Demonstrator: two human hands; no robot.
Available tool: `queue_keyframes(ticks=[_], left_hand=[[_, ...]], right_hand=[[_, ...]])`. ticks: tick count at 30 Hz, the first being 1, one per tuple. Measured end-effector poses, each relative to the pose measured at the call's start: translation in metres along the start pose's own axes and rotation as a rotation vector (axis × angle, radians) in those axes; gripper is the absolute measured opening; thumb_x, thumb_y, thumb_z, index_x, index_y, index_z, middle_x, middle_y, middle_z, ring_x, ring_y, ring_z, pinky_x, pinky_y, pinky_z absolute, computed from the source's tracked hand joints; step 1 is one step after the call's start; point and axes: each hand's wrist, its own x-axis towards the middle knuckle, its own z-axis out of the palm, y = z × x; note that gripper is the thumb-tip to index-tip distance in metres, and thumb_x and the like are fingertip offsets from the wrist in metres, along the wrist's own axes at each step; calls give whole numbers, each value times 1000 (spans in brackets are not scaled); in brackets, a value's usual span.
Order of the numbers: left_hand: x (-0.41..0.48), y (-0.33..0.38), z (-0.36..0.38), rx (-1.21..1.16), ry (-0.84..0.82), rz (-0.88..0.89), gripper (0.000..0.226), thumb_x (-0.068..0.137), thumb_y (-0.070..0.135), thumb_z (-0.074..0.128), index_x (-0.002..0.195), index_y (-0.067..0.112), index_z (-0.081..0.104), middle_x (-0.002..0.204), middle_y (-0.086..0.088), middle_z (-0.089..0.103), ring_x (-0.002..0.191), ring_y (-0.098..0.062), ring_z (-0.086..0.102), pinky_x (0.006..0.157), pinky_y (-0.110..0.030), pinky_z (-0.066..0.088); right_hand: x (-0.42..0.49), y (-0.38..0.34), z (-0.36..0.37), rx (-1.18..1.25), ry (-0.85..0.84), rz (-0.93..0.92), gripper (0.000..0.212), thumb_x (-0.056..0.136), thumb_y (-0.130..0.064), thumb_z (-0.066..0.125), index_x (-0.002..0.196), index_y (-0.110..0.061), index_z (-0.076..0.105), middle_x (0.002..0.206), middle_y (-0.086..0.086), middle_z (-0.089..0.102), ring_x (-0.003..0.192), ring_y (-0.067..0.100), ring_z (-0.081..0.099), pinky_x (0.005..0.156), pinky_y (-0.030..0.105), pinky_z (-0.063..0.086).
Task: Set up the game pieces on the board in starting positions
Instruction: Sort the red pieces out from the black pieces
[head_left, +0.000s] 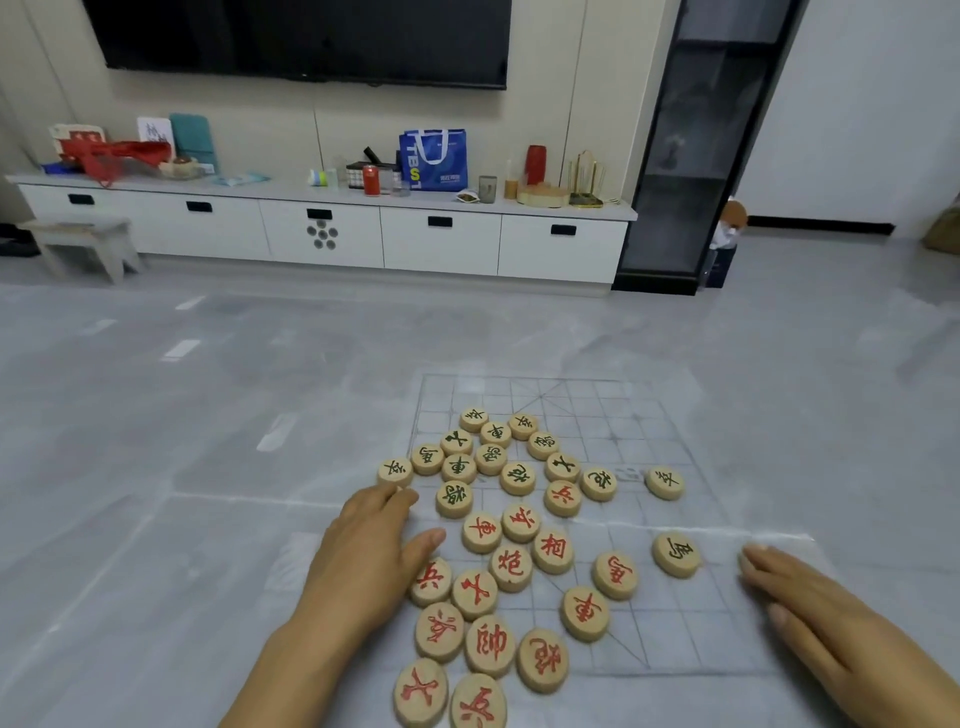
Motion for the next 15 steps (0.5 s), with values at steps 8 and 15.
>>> queue_keyframes(ticks=[8,15], left_hand=[[-4,17,12,-70,-34,146,52,92,47,42,140,29,33,152,9,25,139,-8,23,111,-25,25],[5,7,10,-119,80,130,38,96,33,42,131,21,46,140,4,46,127,-13,41,102,-25,31]], right_hand=[[-7,-71,24,-37,-89,-196,53,91,-61,18,125,-34,49,143,-43,12,134,-19,11,104,-2,11],[23,-102,34,100,-109,-135,81,54,-91,-6,123,-63,26,130,-56,6,124,-32,-4,104,-3,8]])
